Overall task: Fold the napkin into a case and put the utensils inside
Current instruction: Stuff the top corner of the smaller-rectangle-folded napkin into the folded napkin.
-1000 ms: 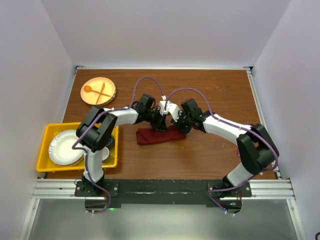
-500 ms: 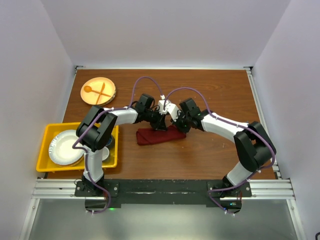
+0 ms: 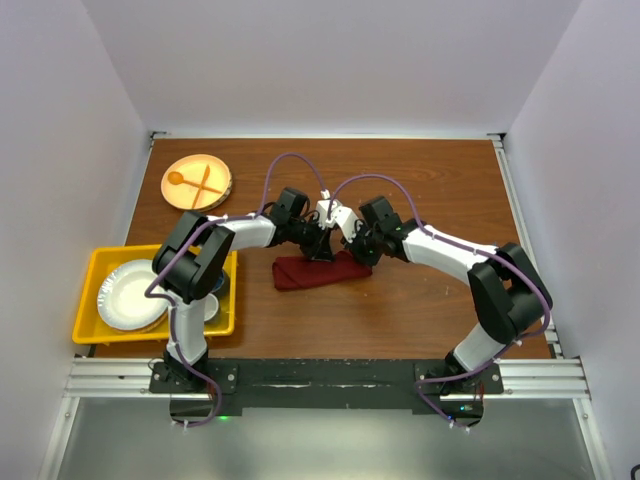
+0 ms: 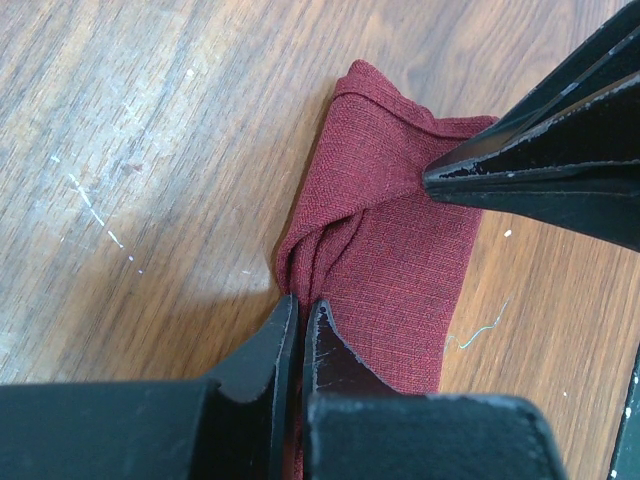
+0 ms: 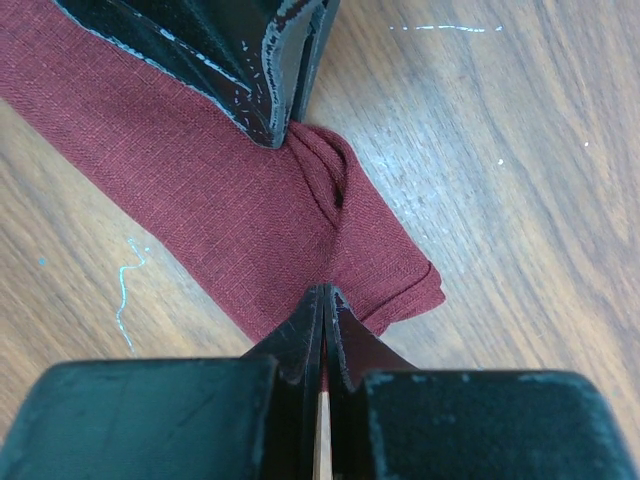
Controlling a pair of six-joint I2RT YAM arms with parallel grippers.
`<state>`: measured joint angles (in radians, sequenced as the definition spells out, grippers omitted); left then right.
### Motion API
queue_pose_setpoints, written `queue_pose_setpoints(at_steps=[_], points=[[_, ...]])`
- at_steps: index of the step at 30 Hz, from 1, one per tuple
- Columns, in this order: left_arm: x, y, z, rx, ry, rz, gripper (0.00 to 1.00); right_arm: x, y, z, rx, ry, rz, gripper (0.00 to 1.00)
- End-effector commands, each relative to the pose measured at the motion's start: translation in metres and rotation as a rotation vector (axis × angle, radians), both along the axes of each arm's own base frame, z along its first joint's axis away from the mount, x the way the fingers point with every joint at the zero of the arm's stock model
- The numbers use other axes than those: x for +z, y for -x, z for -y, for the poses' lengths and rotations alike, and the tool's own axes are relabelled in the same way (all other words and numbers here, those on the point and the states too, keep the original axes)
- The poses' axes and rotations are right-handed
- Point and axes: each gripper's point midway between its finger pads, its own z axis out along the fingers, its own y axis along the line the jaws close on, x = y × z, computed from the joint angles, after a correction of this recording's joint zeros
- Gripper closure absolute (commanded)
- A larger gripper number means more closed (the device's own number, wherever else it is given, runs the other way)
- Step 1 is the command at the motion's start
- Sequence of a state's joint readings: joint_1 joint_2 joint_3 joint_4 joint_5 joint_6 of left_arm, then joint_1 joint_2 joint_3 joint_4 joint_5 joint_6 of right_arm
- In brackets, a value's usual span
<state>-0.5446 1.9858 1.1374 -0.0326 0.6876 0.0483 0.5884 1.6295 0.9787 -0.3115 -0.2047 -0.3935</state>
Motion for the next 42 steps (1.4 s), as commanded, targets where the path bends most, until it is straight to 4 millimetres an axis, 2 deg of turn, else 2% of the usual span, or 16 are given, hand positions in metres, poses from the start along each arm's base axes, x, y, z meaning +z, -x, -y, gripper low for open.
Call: queue_pose_setpoints(at_steps=[1, 8, 12, 17, 24, 30, 33, 37, 38, 42], points=[[-0.036, 0.003, -0.015, 0.017, -0.11, -0.027, 1.0, 0.016, 0.004, -0.014, 0.02, -0.078, -0.006, 1.0], [-0.038, 0.003, -0.016, 0.021, -0.113, -0.033, 1.0, 0.008, 0.014, -0.015, 0.026, -0.095, -0.043, 1.0], [-0.039, 0.004, -0.017, 0.025, -0.119, -0.035, 1.0, -0.006, 0.019, -0.011, -0.002, -0.085, -0.067, 1.0], [-0.04, 0.004, -0.018, 0.026, -0.123, -0.037, 1.0, -0.015, 0.016, -0.005, -0.037, -0.077, -0.037, 1.0], [-0.043, 0.006, -0.02, 0.023, -0.133, -0.039, 1.0, 0.018, 0.007, -0.006, -0.067, -0.136, 0.032, 0.99], [-0.045, 0.006, -0.021, 0.028, -0.136, -0.046, 1.0, 0.067, 0.0, -0.005, -0.139, -0.245, 0.047, 0.77], [-0.046, 0.007, -0.02, 0.031, -0.133, -0.054, 1.0, 0.081, -0.006, 0.003, -0.208, -0.294, 0.032, 0.75], [-0.045, 0.007, -0.019, 0.038, -0.126, -0.062, 1.0, 0.071, -0.014, 0.013, -0.316, -0.317, -0.04, 0.8], [-0.045, 0.007, -0.018, 0.038, -0.123, -0.062, 1.0, 0.061, -0.014, 0.013, -0.334, -0.309, -0.077, 0.82], [-0.044, 0.009, -0.018, 0.051, -0.12, -0.079, 1.0, 0.043, -0.018, 0.014, -0.428, -0.345, -0.177, 0.87]])
